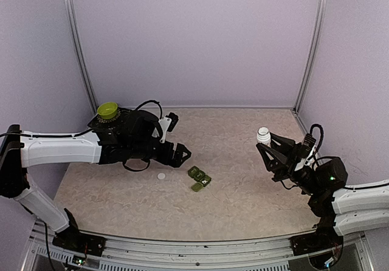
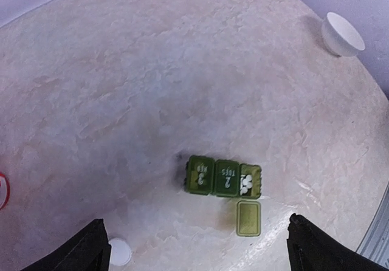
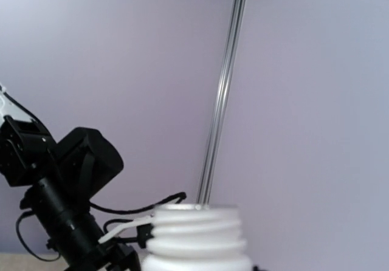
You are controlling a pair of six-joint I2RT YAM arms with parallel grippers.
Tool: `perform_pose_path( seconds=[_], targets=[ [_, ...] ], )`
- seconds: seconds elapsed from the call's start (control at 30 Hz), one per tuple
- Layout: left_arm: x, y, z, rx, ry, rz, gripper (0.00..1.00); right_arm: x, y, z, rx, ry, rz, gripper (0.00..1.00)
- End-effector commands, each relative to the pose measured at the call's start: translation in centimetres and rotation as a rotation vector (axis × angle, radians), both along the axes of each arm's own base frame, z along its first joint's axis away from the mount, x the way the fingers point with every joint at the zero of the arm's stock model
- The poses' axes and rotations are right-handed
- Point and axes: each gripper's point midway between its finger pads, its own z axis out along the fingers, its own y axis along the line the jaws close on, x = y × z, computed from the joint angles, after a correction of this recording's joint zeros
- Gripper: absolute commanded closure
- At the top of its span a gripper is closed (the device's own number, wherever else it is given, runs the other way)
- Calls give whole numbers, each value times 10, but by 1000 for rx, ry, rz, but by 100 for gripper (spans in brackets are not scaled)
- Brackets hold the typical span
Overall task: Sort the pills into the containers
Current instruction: Pick up the lid of the pill bottle from the center of the board.
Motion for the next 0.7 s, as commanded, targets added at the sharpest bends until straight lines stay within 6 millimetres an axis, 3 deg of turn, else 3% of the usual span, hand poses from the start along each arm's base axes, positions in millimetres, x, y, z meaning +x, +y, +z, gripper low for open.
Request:
perform_pose_path(
  seconds=[0.0, 0.1, 0.3, 0.47, 0.57, 0.67],
  targets=[
    [-3, 33, -25, 95, 34, 91, 1, -1, 2, -2, -12, 45, 21, 100],
    [-5, 49, -44, 138, 63, 121, 2, -1, -3, -6, -14, 61, 6, 100],
    [0, 72, -77, 204, 112, 159, 15, -1, -6, -15, -30, 90, -1, 100],
    [7, 75, -96, 229, 134, 159, 27, 0, -7, -21, -35, 111, 0, 100],
    [10, 76, -105, 245, 147, 158, 42, 0, -7, -23, -38, 119, -1, 100],
    [11, 74, -113, 255, 162, 146, 44, 0, -7, -25, -44, 126, -2, 100]
  ],
)
